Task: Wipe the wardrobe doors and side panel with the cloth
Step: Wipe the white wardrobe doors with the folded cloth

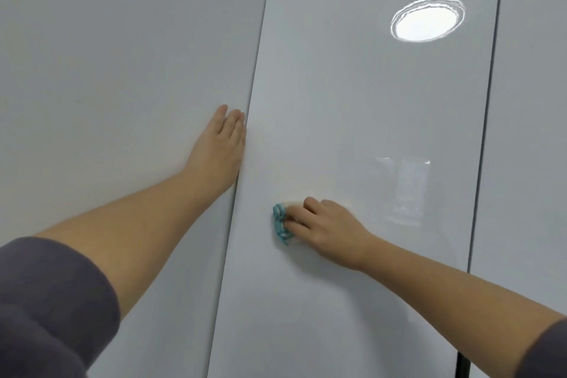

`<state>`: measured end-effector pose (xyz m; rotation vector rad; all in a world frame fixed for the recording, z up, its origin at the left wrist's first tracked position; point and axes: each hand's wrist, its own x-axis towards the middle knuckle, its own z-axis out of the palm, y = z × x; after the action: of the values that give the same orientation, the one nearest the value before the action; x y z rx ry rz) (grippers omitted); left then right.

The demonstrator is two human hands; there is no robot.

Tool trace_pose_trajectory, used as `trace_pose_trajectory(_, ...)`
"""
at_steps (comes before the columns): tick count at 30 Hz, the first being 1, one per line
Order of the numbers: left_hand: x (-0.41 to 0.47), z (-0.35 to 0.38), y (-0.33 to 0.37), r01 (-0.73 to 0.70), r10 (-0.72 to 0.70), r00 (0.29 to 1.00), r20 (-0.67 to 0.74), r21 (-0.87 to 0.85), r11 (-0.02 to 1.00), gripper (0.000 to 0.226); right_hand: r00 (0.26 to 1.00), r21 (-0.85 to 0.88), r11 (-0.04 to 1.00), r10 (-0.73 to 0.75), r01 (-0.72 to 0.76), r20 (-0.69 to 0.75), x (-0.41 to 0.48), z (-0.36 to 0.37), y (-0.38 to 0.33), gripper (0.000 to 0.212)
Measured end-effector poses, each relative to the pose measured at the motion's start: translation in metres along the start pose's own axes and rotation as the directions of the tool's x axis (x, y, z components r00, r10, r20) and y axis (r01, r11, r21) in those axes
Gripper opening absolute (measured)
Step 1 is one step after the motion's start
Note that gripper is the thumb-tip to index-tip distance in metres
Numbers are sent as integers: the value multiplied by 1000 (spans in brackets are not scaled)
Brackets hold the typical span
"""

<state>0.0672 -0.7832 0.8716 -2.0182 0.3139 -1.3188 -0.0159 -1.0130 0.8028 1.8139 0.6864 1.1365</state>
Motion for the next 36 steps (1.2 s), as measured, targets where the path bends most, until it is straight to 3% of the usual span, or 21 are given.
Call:
trace_pose_trajectory(3, 6, -4, 7, 43, -44, 999, -6, -141, 989, 61, 1000, -30, 1000, -2, 2, -8, 6, -7, 21, 37)
trace_pose_trajectory(10, 24, -8, 25, 107, -152, 988, -38, -542, 834, 63, 969, -100, 969, 210, -224, -133, 19, -33, 102, 18)
trace_pose_trajectory(13, 36, -4, 32, 40, -165, 981, -103, -724, 689, 63, 926, -83, 931, 340, -356, -166, 20, -44, 122, 18)
trace_pose_trajectory(16, 46, 0, 37, -57, -256, 945, -202, -874, 482, 62, 923, -25, 933, 351, -359, -161, 10, -42, 107, 15)
trace_pose_trajectory(19, 55, -2, 42, -145, -261, 930, -260, -910, 389, 58, 949, 51, 956, 294, -289, -117, -16, -40, 78, 9)
trace_pose_trajectory(22, 61, -3, 47, -130, -214, 954, -209, -934, 333, 66, 981, 101, 977, 190, -185, -39, -52, -39, 45, 11)
trace_pose_trajectory(27, 63, 0, 51, -122, -243, 951, -193, -953, 279, 75, 997, 18, 999, 29, -31, 70, -78, -43, 32, 22)
trace_pose_trajectory(31, 64, -1, 53, -109, -259, 951, -171, -965, 237, 76, 973, -78, 970, 225, -228, -50, -67, -59, 81, 14)
trace_pose_trajectory(36, 65, -5, 52, -103, -278, 949, -148, -980, 172, 76, 860, -75, 868, 469, -491, -200, -65, -80, 122, 23)
